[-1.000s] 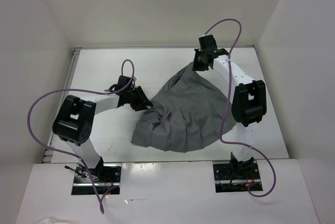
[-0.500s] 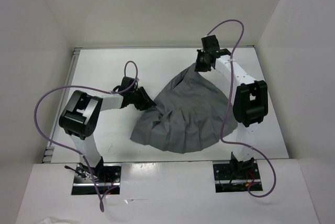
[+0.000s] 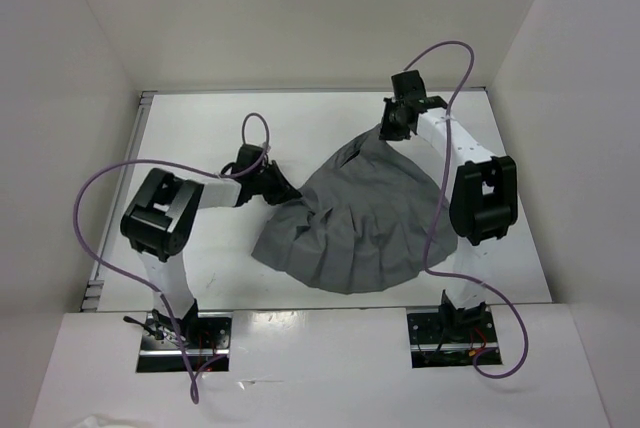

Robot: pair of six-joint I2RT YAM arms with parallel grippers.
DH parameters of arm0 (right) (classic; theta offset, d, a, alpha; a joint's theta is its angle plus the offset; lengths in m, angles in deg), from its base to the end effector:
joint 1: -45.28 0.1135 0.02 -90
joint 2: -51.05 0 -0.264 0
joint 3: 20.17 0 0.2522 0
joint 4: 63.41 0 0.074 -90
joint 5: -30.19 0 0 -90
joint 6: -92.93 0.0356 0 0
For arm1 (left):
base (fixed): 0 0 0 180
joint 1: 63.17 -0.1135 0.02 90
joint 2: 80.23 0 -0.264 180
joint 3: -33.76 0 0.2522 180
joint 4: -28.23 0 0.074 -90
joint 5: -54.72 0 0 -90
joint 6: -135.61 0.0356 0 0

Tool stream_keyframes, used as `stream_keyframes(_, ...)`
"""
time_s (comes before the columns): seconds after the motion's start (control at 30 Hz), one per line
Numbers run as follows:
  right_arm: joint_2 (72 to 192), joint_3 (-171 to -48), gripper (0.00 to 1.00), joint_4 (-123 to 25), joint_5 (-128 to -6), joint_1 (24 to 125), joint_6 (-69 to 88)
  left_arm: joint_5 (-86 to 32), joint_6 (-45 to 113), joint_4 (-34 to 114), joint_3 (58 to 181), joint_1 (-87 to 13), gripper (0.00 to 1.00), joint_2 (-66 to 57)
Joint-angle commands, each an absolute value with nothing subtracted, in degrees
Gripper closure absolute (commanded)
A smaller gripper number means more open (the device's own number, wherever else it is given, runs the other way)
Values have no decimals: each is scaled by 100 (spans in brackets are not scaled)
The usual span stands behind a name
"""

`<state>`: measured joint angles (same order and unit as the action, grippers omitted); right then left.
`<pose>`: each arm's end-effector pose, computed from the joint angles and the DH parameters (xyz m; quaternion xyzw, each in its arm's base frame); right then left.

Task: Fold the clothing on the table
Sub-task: Flatten the skirt out

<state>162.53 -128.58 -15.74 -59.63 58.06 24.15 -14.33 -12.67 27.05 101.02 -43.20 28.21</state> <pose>0.4270 0.0968 0.2608 0.0698 0.9393 0.0968 0.3217 0.3486 -0.1402 0.1290 -0.2198 0.8671 -0.3901 0.2184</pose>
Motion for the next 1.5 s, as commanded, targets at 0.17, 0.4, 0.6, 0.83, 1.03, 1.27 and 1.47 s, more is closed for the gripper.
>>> stream_keyframes(0.17, 15582, -12552, 100, -1423, -5849, 5311, 2649, -1798, 16, 4143, 10974, -5042, 100, 733)
stream_keyframes(0.4, 14458, -11727, 100, -1650, -6693, 5310, 2500, -1138, 368, 4480, 11116, -5227, 100, -120)
stream_keyframes(0.6, 13719, -11786, 100, -1328, -7254, 5310, 2201, -646, 580, 4989, 11054, -5298, 100, -516)
stream_keyframes(0.83, 12630, -11418, 100, -879, -8397, 5310, 2253, 48, 440, 5876, 10922, -5298, 100, -2183)
stream_keyframes(1.03, 11944, -11312, 100, -597, -8749, 5310, 2429, 514, -517, 5983, 10623, -5350, 100, -3407)
stream_keyframes(1.27, 12564, -11129, 100, -939, -8523, 5310, 2869, -20, -677, 5817, 9860, -5517, 100, -2822)
stream_keyframes(1.47, 14199, -11188, 100, -2116, -8126, 4986, 3237, -1170, -449, 5421, 10341, -5702, 81, -371)
